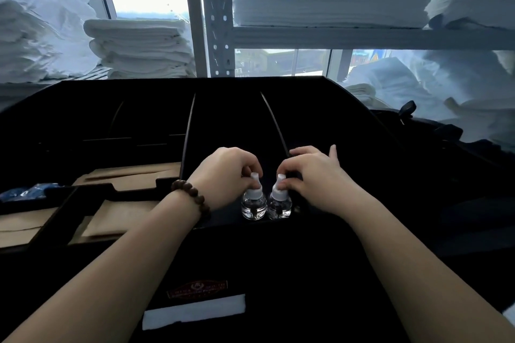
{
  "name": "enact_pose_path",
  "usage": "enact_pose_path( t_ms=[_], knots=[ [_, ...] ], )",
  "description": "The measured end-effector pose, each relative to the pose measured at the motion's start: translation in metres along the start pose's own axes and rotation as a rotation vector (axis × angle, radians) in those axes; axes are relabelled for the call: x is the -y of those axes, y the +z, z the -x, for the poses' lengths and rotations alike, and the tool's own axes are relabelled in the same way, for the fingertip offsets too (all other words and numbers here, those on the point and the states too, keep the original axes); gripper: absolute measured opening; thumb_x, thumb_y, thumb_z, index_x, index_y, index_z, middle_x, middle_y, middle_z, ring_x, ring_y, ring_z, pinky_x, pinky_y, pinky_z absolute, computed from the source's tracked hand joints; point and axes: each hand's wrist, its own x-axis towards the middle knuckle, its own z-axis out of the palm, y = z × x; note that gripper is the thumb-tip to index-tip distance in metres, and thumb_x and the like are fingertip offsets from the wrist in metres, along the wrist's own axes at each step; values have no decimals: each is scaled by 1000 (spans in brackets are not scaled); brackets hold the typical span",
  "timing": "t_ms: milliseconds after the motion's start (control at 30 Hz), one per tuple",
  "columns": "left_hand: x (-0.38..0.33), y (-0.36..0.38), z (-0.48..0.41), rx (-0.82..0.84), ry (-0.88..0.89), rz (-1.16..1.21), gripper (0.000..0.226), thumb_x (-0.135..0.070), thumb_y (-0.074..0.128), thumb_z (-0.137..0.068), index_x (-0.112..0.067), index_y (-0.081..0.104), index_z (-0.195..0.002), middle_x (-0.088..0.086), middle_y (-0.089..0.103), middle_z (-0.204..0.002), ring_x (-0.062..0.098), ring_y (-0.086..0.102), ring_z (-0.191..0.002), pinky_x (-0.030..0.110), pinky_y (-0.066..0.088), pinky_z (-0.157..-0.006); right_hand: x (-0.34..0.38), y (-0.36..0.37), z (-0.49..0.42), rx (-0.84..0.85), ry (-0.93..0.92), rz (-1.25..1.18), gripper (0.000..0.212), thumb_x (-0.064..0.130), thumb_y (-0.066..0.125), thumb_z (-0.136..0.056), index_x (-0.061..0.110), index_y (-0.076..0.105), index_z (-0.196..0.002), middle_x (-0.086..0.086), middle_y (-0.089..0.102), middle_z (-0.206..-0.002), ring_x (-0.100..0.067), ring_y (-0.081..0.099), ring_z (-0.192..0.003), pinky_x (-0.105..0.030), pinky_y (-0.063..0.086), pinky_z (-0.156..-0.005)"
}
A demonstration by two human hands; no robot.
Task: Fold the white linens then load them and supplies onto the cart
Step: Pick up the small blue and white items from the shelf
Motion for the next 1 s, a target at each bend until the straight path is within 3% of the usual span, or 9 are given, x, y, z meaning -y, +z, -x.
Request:
enact_pose_path(
  t_ms=[233,400,567,800,1000],
  knots=[
    [-4,4,12,-3,20,13,8,-26,76,-77,-29,71,-83,-16,64,-68,-2,58,-72,24,49,-71,3,-5,16,12,-19,53,7,37,67,-85,31,68,-82,21,47,-122,-3,3,-144,-61,-13,-111],
    [-9,2,21,16,22,7,7,-27,74,-79,-28,71,-86,-16,65,-71,-1,60,-75,30,52,-77,7,-9,25,40,-10,70,6,38,67,-85,33,67,-81,20,44,-129,-3,-2,-144,-62,-12,-112],
    [-11,1,27,21,36,-9,13,-33,73,-80,-30,71,-92,-17,66,-73,-3,59,-77,32,52,-79,10,-9,29,43,7,45,9,38,66,-86,30,68,-88,21,45,-128,-2,-1,-144,-59,-10,-114],
    [-10,-1,37,-62,67,-41,38,-49,65,-82,-36,63,-118,-16,67,-104,5,60,-100,35,50,-89,16,-11,36,12,3,34,37,43,63,-88,36,58,-123,19,45,-135,-7,4,-146,-56,-1,-117],
    [-19,-2,41,-217,148,-167,39,-51,54,-89,-34,60,-124,-16,63,-118,7,57,-108,33,45,-93,24,-12,39,-139,-31,49,36,38,51,-96,28,55,-131,11,50,-133,-11,25,-141,-49,24,-114]
  ],
)
